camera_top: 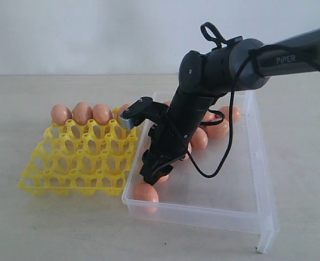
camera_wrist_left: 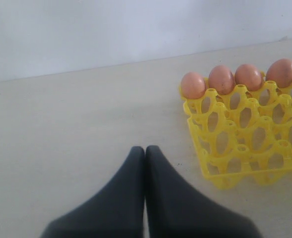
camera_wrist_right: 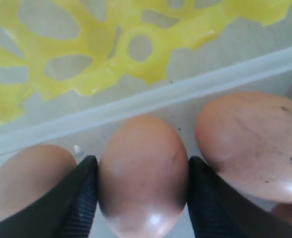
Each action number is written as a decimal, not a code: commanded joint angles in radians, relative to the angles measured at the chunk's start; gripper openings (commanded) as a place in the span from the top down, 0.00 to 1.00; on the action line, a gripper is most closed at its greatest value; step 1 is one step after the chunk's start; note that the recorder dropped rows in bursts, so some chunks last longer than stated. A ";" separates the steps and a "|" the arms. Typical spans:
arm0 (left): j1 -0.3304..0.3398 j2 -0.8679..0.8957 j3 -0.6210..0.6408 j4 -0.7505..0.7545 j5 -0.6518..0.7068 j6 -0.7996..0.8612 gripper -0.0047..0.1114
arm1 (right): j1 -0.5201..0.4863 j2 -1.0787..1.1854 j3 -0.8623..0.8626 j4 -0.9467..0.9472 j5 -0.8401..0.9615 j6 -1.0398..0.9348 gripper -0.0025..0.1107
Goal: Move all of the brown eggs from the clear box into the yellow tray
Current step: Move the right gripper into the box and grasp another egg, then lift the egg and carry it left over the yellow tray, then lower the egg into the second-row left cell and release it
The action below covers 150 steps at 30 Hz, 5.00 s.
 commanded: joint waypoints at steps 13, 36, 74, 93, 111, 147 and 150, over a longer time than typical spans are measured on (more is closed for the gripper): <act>0.002 -0.002 0.003 -0.003 -0.014 -0.010 1.00 | 0.000 -0.165 0.072 -0.183 0.018 0.308 0.98; 0.002 -0.002 0.003 -0.003 -0.014 -0.010 1.00 | 0.231 -0.670 0.338 0.082 -0.930 0.407 0.98; 0.002 -0.002 0.003 -0.003 -0.014 -0.010 1.00 | 0.227 0.013 -0.173 -1.259 -1.273 1.849 0.98; 0.002 -0.002 0.003 -0.003 -0.014 -0.010 1.00 | 0.209 0.259 -0.339 -1.523 -1.206 1.915 0.98; 0.002 -0.002 0.003 -0.003 -0.014 -0.010 1.00 | 0.209 0.307 -0.356 -1.511 -1.209 1.867 0.98; 0.002 -0.002 0.003 -0.003 -0.014 -0.010 1.00 | 0.209 0.381 -0.427 -1.514 -1.145 1.855 0.50; 0.002 -0.002 0.003 -0.003 -0.014 -0.010 1.00 | 0.209 0.379 -0.427 -1.514 -1.145 1.855 0.50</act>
